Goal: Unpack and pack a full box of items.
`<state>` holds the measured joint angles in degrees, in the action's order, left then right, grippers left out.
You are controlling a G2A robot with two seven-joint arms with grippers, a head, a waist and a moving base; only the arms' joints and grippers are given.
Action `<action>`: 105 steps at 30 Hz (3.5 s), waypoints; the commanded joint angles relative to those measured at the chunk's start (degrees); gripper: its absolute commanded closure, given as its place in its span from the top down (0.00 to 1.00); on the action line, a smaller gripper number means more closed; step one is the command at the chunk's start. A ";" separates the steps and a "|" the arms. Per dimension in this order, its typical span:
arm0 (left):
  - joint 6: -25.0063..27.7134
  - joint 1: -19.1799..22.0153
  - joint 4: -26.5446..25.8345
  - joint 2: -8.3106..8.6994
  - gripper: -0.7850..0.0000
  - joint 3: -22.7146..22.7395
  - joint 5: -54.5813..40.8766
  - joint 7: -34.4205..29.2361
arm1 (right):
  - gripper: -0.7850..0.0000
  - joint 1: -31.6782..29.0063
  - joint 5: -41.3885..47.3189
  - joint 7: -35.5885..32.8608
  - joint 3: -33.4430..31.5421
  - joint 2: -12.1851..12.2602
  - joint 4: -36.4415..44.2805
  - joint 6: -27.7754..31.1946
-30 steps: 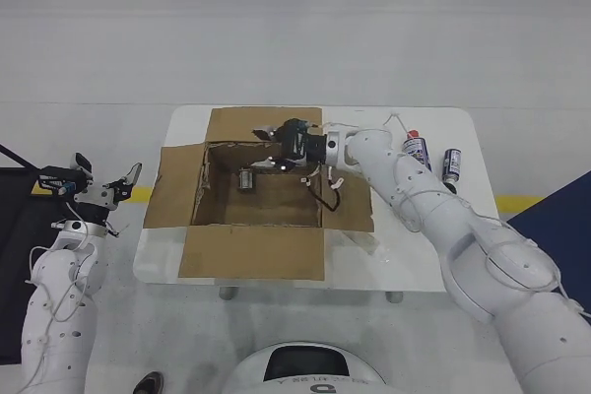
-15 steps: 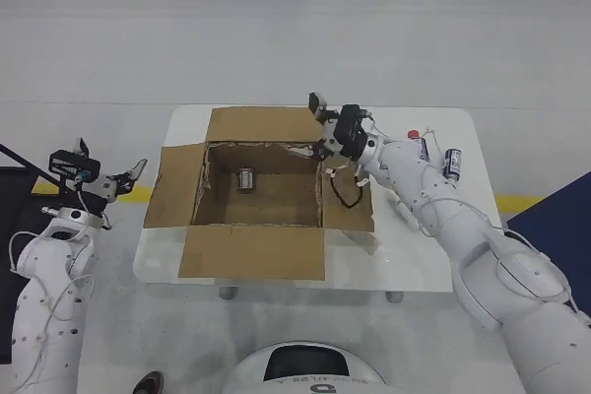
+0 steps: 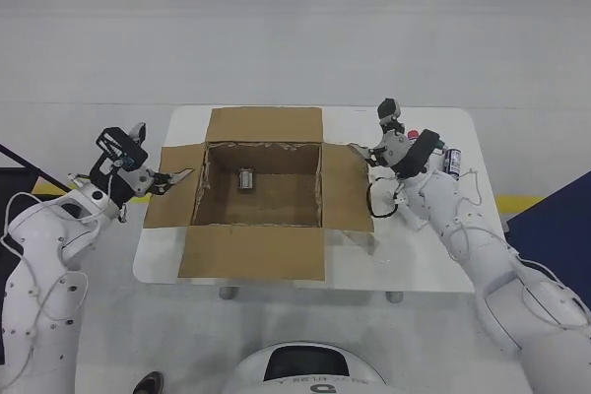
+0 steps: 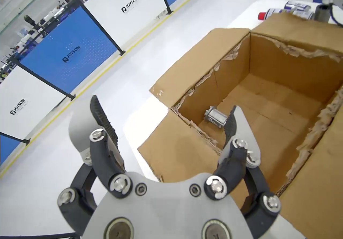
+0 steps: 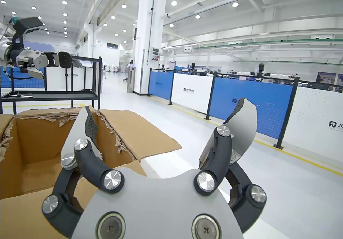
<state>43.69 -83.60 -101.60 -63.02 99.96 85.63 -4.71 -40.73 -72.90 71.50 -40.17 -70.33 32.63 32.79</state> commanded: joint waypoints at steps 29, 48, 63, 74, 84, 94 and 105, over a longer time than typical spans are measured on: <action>14.32 36.84 13.93 12.05 0.87 -50.04 -22.61 -41.58 | 1.00 -0.01 0.00 0.00 0.00 0.00 0.00 0.00; 13.43 45.89 21.19 10.45 1.00 -61.26 -22.31 -40.18 | 1.00 -0.01 0.00 0.00 0.00 0.00 0.00 0.00; 12.79 51.74 35.55 3.76 1.00 -70.24 -17.39 -31.53 | 1.00 -0.01 0.00 0.00 0.00 0.00 0.00 0.00; 8.74 54.99 46.01 -2.76 1.00 -76.54 -13.32 -26.44 | 1.00 -0.01 0.00 0.00 0.00 0.00 0.00 0.00; 14.32 56.11 54.05 -7.78 1.00 -80.21 -15.29 -25.82 | 1.00 -0.01 0.00 0.00 0.00 0.00 0.00 0.00; 11.21 56.73 53.46 -7.74 1.00 -80.29 -10.67 -19.83 | 1.00 -0.01 0.00 0.00 0.00 0.00 0.00 0.00; 8.55 56.37 58.34 -8.56 1.00 -79.84 -6.05 -14.23 | 1.00 -0.01 0.00 0.00 0.00 0.00 0.00 0.00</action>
<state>52.21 -27.25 -43.77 -71.28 20.25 79.48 -19.06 -40.73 -72.90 71.49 -40.17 -70.32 32.63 32.79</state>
